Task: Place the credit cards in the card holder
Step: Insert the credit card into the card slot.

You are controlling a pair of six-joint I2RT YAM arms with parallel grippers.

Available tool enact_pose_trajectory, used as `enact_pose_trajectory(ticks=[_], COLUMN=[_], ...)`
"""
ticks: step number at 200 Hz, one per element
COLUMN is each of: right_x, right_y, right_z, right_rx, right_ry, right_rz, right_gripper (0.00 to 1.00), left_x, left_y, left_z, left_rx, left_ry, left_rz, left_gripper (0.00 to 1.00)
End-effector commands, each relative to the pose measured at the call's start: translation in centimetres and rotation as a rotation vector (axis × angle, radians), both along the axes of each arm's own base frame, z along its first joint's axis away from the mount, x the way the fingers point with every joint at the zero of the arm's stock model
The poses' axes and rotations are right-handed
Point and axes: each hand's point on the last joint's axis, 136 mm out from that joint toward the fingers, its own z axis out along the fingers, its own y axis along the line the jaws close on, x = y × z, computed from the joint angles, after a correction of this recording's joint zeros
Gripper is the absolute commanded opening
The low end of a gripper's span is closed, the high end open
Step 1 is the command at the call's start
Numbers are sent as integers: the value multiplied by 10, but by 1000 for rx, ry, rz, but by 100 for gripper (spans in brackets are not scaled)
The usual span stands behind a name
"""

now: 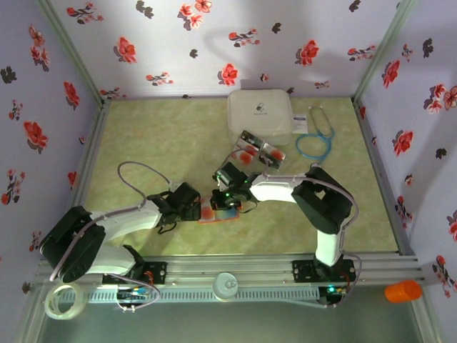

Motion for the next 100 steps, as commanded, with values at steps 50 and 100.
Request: enact_pose_trajectory(ticks=[50,100], right_x=[-2,-6], right_y=[4,-6], right_z=[28,30], right_rx=[5,-35], right_ry=[-27,-38], right_rz=[23,41], right_gripper=[13,12], left_x=[1,5], left_y=[22,28], left_z=[31,37], left_rx=[-75,-140], left_ry=[-66,-128], left_rz=[124,180], left_gripper=[100,100])
